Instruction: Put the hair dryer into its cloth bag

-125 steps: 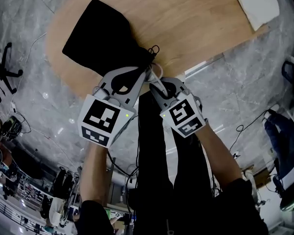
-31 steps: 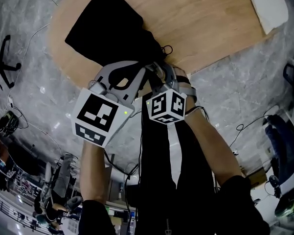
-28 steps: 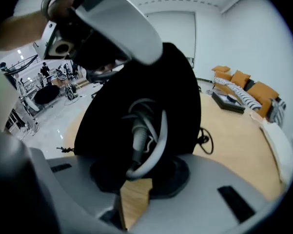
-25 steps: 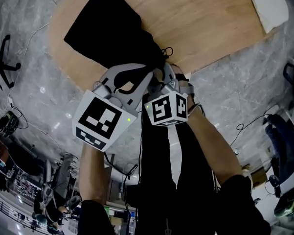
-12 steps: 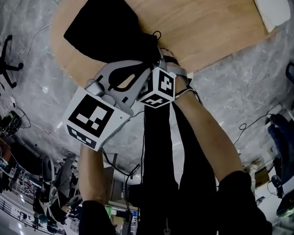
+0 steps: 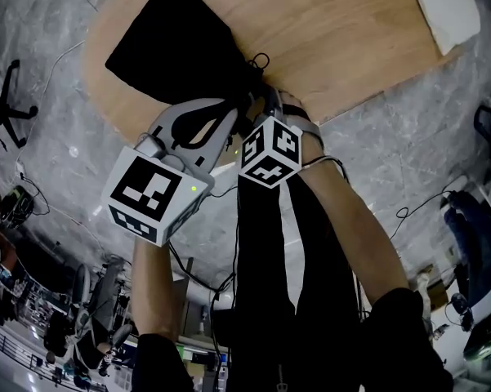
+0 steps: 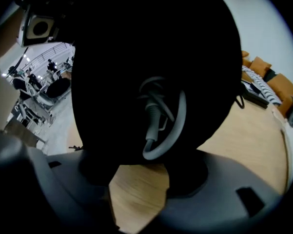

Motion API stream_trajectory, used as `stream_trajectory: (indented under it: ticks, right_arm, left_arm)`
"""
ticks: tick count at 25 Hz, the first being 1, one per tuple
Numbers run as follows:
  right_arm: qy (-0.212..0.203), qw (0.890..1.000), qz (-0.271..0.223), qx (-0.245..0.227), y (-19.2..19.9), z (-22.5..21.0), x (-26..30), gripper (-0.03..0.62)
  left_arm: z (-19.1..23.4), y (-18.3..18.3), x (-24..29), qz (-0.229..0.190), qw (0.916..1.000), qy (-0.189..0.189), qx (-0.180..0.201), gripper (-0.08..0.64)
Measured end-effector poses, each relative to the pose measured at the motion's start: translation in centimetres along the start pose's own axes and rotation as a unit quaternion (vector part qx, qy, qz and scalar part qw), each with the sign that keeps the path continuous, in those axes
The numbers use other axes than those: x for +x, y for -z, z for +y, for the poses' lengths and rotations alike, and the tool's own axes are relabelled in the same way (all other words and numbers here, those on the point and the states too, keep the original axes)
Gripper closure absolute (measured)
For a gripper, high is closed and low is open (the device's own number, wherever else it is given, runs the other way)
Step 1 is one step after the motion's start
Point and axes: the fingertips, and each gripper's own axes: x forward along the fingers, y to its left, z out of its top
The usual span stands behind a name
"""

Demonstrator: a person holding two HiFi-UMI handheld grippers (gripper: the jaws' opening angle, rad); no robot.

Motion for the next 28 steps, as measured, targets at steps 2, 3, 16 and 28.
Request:
stream_trajectory:
  ticks: [2,3,16,28]
  right_arm:
    - [-0.001,0.999,0.032,-0.020,0.9,0.2,-0.1,0.319]
    - [0.002,0.998,0.050,-0.028,1.5,0.1,-0.3,0.321]
    - [0.071,0.994,0.036,0.069,8.2,-1.5,-4.3,0.401]
    - [0.084,0.985,0.015,0.151,12.1,-1.6,-10.9,0.554]
  left_arm:
    - [-0.4,0.4,0.3,0.010,0.9999,0.000,0.006,0.537]
    - [-0.6,0.7,0.5,0.016,0.9998,0.000,0.010,0.537]
    - [-6.9,2.2,4.8,0.033,0.9946,0.097,0.017,0.537]
    - [-8.0,4.7,8.3,0.070,0.9927,-0.013,0.098,0.420]
